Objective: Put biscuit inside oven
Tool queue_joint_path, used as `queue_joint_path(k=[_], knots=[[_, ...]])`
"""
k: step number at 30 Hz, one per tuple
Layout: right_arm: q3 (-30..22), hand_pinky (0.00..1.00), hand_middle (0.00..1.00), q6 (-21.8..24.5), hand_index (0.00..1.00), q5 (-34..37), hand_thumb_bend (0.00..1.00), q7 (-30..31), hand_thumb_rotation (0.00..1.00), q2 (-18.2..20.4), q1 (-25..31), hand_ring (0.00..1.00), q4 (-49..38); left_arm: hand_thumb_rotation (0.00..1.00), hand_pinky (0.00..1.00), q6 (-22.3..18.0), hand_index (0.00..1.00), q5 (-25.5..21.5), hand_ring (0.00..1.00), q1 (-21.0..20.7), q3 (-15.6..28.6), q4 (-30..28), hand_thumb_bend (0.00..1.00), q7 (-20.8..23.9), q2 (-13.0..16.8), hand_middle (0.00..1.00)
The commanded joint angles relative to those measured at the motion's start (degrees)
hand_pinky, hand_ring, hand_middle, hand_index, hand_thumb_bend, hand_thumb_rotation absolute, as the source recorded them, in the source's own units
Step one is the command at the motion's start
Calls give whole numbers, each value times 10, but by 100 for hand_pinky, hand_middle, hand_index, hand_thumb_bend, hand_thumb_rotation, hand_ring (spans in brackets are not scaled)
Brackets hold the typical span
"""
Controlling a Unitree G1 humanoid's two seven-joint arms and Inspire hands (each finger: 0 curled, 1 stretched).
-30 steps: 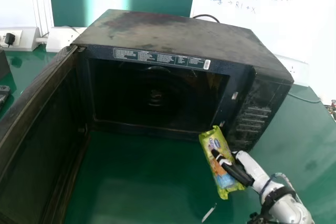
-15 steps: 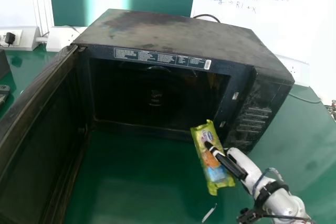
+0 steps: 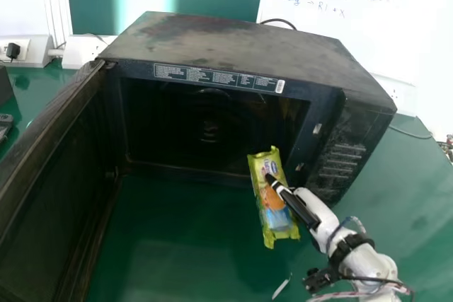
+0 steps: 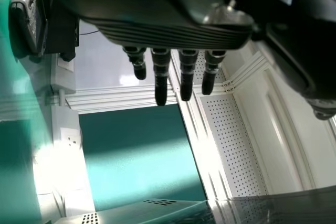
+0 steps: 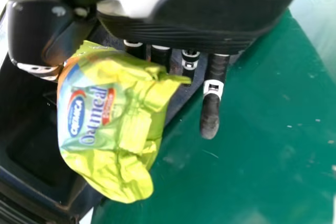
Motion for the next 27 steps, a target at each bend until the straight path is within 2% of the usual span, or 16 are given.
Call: queue_joint_path(k=[1, 7, 16, 27], knots=[[7, 27, 40, 8, 51, 12, 52, -10, 0, 11, -14, 33, 2, 97, 73, -4, 96, 2, 87, 6, -1, -5, 88, 3, -3, 95], [17, 27, 41, 7, 51, 17, 52, -30, 0, 24, -31, 33, 19, 97, 72, -5, 96, -1, 86, 6, -2, -5, 88, 2, -3, 95], [-3, 25, 40, 25, 51, 64, 52, -42, 0, 55, -61, 31, 57, 96, 73, -6, 97, 1, 87, 6, -4, -8, 87, 3, -6, 95], [31, 24, 41, 54, 50, 70, 52, -67, 0, 66, -138, 30, 103, 97, 73, -8, 96, -2, 87, 8, -5, -9, 87, -2, -6, 95]])
